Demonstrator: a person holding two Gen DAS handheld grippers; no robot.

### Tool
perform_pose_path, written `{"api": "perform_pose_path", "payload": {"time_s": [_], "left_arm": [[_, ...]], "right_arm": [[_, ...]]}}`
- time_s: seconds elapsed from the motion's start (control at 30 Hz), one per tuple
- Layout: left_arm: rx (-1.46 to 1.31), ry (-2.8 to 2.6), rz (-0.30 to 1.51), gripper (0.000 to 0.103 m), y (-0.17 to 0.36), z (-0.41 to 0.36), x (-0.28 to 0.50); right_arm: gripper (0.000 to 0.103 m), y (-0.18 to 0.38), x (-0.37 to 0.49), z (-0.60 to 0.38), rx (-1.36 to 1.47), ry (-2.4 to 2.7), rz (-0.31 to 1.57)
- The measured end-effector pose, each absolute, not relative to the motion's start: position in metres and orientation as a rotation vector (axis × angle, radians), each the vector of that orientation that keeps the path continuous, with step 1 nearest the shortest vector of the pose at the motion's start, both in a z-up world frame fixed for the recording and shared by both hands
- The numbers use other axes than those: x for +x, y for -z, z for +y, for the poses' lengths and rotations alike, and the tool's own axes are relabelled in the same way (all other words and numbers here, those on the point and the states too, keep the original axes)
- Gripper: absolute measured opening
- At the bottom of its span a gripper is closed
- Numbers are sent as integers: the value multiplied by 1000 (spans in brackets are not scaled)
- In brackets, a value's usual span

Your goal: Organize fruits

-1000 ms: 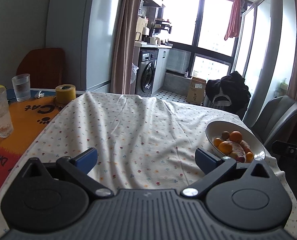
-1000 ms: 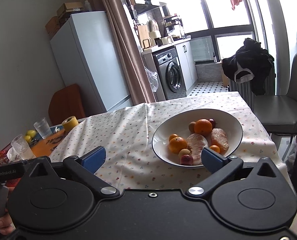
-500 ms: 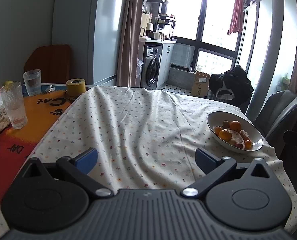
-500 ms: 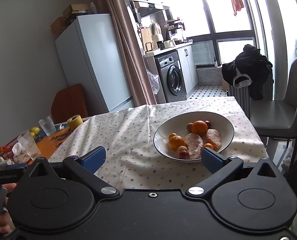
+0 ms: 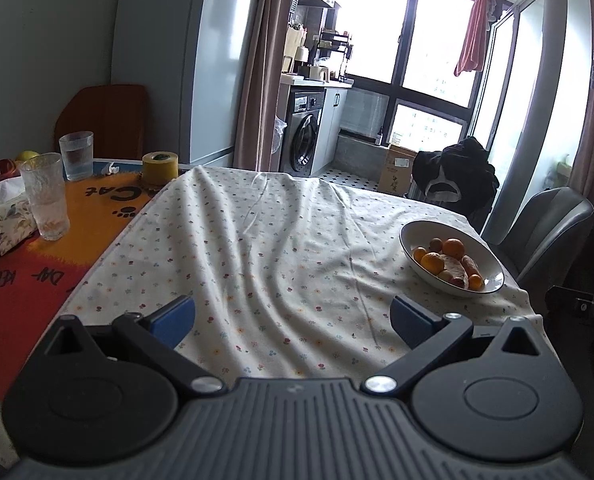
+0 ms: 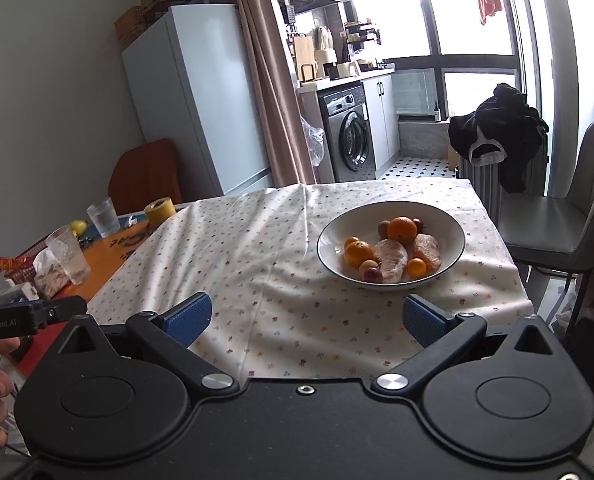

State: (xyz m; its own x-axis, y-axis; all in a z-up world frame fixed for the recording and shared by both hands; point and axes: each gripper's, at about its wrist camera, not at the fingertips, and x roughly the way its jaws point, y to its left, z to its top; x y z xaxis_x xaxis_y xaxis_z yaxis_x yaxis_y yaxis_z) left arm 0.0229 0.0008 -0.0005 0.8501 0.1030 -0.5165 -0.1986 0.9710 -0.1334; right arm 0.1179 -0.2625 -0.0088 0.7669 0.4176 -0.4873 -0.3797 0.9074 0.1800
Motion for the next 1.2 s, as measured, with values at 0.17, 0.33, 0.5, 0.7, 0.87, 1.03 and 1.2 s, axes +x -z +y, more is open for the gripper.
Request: {"api": "perform_pose_path", "payload": {"time_s": [0.17, 0.33, 0.5, 0.7, 0.87, 1.03, 1.2], "left_arm": [[-135, -174, 507, 103, -7, -1, 15], [-100, -156, 524, 103, -3, -4, 14], [-106, -157, 540, 103, 4, -1, 16], [-105, -157, 543, 103, 6, -1, 17], [-107, -147, 555, 103, 9, -1, 18], [-111, -152, 565, 103, 11, 0, 19], [-113, -153, 569, 103, 12, 0, 20]], "right_arm": [[103, 5, 112, -264, 79, -438, 539], [103, 5, 108, -259, 48, -437, 539], [103, 8, 108, -257, 39, -447, 551], [103, 13, 110, -258, 43, -450, 571], [103, 14, 110, -257, 45, -453, 579], [103, 14, 110, -256, 39, -460, 583], [103, 16, 112, -258, 50, -458, 587]]}}
